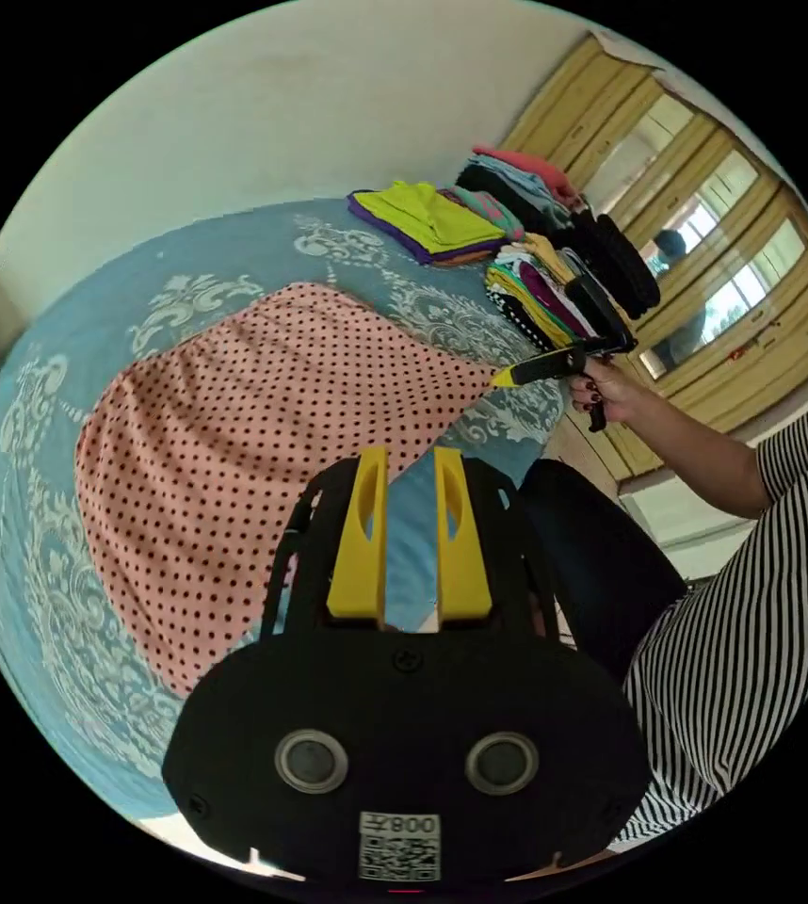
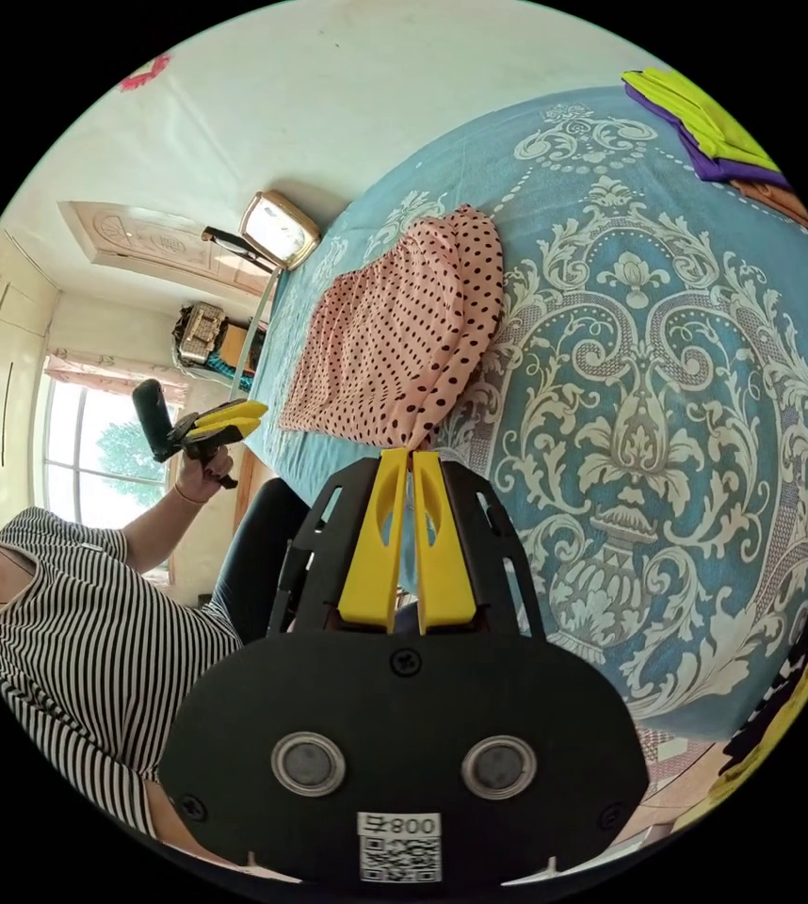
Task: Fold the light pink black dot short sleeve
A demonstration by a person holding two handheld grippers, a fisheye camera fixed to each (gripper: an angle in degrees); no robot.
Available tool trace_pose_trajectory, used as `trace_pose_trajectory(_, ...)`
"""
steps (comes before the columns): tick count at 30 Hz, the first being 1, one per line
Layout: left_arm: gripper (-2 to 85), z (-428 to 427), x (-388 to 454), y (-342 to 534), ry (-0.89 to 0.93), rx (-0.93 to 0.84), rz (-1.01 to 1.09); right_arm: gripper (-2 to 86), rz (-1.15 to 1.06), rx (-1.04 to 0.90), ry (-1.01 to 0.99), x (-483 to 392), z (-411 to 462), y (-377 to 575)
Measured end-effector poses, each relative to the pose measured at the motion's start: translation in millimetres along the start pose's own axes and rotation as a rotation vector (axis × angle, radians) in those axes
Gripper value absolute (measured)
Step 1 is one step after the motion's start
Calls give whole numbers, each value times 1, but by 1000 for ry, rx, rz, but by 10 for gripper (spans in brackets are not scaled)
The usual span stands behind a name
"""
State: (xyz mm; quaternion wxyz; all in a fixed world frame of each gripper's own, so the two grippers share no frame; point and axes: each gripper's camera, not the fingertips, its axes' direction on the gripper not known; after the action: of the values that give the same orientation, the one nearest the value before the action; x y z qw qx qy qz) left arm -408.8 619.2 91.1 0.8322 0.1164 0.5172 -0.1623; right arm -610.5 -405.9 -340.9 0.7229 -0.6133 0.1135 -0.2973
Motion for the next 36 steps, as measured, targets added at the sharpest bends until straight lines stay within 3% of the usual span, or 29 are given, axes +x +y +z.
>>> trace_pose_trajectory(5, 105, 55, 110, -97, -130, -90, 341, 6, -29, 4, -31, -6, -2, -14)
trace_pose_trajectory(10, 60, 92, 166, -135, -323, -167, 456, 6, -73, -9, -75, -12, 6, -33)
trace_pose_trajectory(16, 26, 73, 166, -149, -300, -87, 281, 13, -77, 74, -74, 6, 3, -48)
trace_pose_trajectory(20, 22, 50, 142, -148, -175, -1, 94, 44, 94, 210, -182, 70, 0, -63)
trace_pose_trajectory(23, 21, 42, 134, -145, -136, 30, 35, 75, 196, 207, -264, 109, 22, -91)
trace_pose_trajectory(29, 21, 42, 133, -140, -121, 43, 28, 96, 303, 190, -375, 144, 67, -154)
trace_pose_trajectory(36, 21, 54, 131, -129, -100, 45, 38, 91, 371, 148, -336, 153, 108, -213)
